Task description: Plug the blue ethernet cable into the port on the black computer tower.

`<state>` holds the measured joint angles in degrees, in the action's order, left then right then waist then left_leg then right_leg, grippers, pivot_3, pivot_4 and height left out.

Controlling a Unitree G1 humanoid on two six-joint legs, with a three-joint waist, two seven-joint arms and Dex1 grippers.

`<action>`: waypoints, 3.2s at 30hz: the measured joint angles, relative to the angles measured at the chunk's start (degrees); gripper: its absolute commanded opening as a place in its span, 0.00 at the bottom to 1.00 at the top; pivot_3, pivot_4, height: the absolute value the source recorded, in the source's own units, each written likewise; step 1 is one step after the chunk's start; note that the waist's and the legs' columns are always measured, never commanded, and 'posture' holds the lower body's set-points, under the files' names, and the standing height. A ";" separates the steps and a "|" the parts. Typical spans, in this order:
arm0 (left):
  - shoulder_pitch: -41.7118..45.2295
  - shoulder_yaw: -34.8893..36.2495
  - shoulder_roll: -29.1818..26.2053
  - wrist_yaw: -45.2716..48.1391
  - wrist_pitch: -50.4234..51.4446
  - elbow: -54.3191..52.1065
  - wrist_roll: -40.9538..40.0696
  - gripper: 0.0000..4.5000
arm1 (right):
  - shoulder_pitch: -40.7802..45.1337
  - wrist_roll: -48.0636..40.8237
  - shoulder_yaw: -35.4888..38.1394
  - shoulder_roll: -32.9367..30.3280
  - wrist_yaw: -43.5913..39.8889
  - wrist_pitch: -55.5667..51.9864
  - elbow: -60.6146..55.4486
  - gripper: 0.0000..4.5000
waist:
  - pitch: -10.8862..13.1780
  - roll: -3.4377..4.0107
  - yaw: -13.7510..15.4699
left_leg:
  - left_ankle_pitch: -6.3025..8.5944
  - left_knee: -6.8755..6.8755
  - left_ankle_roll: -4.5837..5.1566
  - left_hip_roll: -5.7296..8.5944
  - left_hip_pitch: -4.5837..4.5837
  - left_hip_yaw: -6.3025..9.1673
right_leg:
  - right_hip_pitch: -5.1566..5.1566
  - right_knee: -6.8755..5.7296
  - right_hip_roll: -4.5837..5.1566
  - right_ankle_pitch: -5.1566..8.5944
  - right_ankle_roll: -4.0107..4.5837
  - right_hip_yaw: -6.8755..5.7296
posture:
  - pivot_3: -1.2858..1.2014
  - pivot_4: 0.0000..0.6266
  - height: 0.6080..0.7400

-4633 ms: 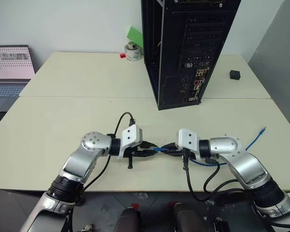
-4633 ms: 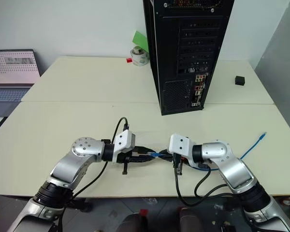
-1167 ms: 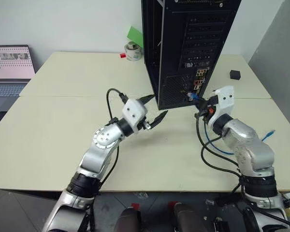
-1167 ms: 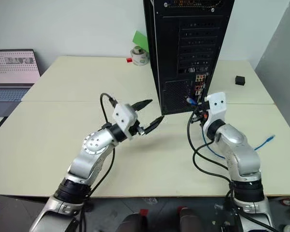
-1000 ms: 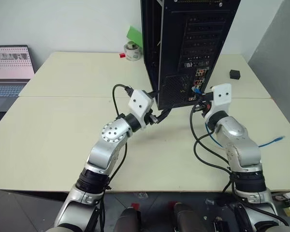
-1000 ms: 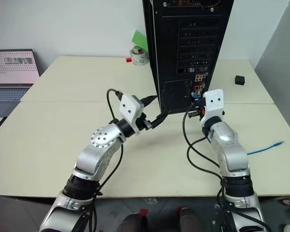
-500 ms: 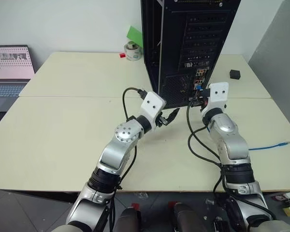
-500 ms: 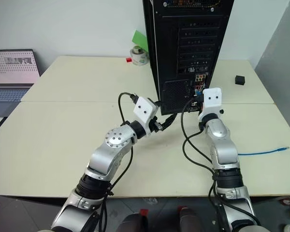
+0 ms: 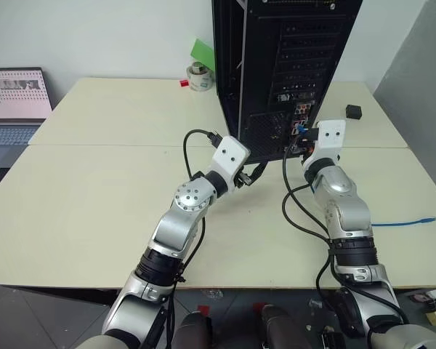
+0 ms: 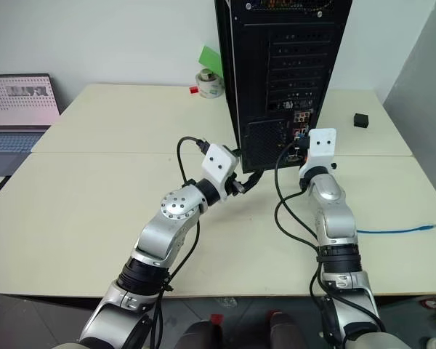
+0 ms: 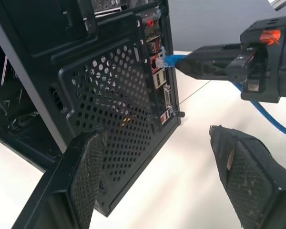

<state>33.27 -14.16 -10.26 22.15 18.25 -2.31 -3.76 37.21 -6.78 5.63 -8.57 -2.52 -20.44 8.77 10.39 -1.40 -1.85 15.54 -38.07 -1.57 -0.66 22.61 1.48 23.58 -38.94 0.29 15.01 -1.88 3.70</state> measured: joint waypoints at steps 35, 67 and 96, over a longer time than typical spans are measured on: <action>-0.05 0.96 0.44 1.00 -0.08 0.00 0.53 0.81 | 2.37 -1.25 1.68 1.02 0.83 1.17 3.45 0.00 | 0.00 0.00 -0.03 | 0.00 0.00 0.00 0.00 0.00 0.00 | 0.01 0.00 0.00 0.00 0.00 0.01 | 0.52 0.24 1.00; -0.19 1.03 0.48 0.94 -0.03 0.00 0.91 0.82 | 6.55 1.03 -0.07 2.94 2.22 3.73 10.15 0.27 | 0.00 0.01 -1.36 | 0.00 0.03 0.00 -0.03 -0.02 -0.01 | 0.02 -0.03 -0.03 0.00 0.00 0.04 | 0.52 0.24 1.00; 2.44 9.90 -17.53 16.16 10.75 -0.30 -5.41 0.82 | -10.97 -18.67 7.73 -29.81 -39.88 -9.32 -15.66 0.99 | 0.03 0.01 -0.64 | 0.00 0.03 0.01 0.01 0.17 0.02 | 0.15 0.06 -0.02 0.01 -0.02 -0.02 | 0.52 0.24 1.00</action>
<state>35.71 -4.26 -27.79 38.31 29.00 -2.61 -9.17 26.24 -25.45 13.36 -38.37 -42.40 -29.76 -6.88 10.42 -1.39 -2.49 15.54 -38.04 -1.56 -0.65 22.77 1.49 23.73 -38.87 0.27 15.02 -1.90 3.68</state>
